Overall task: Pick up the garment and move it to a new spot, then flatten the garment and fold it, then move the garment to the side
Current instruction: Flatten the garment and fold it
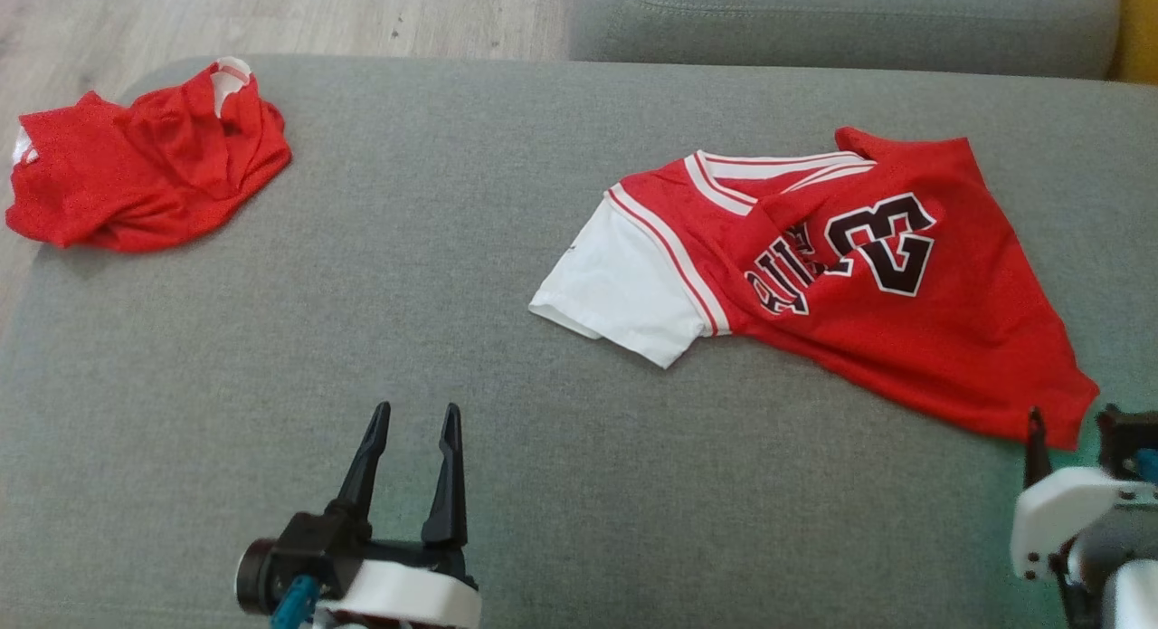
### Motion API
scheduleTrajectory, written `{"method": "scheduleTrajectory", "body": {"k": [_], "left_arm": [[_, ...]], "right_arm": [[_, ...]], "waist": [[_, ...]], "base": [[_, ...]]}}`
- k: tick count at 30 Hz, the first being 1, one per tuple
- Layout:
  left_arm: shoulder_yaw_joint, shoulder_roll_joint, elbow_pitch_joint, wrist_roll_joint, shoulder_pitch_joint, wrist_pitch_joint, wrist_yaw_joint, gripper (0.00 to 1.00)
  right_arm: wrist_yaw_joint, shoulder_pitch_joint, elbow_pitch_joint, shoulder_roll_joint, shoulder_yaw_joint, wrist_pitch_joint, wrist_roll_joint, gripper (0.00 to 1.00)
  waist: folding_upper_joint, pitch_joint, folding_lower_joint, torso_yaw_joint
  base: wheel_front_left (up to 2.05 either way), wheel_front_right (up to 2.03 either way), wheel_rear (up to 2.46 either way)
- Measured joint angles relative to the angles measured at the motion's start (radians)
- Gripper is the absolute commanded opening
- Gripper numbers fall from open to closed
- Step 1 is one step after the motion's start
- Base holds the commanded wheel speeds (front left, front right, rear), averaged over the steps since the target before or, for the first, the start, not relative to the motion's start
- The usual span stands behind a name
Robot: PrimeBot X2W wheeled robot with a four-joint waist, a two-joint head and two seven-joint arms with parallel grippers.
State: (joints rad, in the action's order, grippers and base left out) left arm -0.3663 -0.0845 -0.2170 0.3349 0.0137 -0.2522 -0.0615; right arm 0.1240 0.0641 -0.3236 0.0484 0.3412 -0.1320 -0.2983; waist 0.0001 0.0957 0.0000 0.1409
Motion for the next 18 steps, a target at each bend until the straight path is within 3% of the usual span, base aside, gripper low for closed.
{"method": "scheduleTrajectory", "body": {"k": [5,12,18], "left_arm": [[0.001,-0.005,0.0,0.003,0.0,0.0,-0.001,1.0],[-0.018,-0.008,-0.004,0.007,0.012,0.005,0.002,1.0],[-0.028,-0.003,-0.078,0.009,0.122,0.041,0.021,1.0]], "right_arm": [[0.0,-0.041,0.118,-0.006,0.01,0.033,0.053,1.0],[0.0,-0.042,0.242,-0.007,-0.086,0.083,0.168,1.0],[0.0,-0.035,0.289,-0.007,-0.147,0.106,0.232,1.0]], "waist": [[0.0,-0.018,0.0,0.004],[0.0,-0.036,0.0,-0.017],[0.0,-0.013,0.0,-0.045]], "base": [[0.0,0.0,0.0],[0.0,0.0,0.0],[0.0,0.0,0.0]]}}
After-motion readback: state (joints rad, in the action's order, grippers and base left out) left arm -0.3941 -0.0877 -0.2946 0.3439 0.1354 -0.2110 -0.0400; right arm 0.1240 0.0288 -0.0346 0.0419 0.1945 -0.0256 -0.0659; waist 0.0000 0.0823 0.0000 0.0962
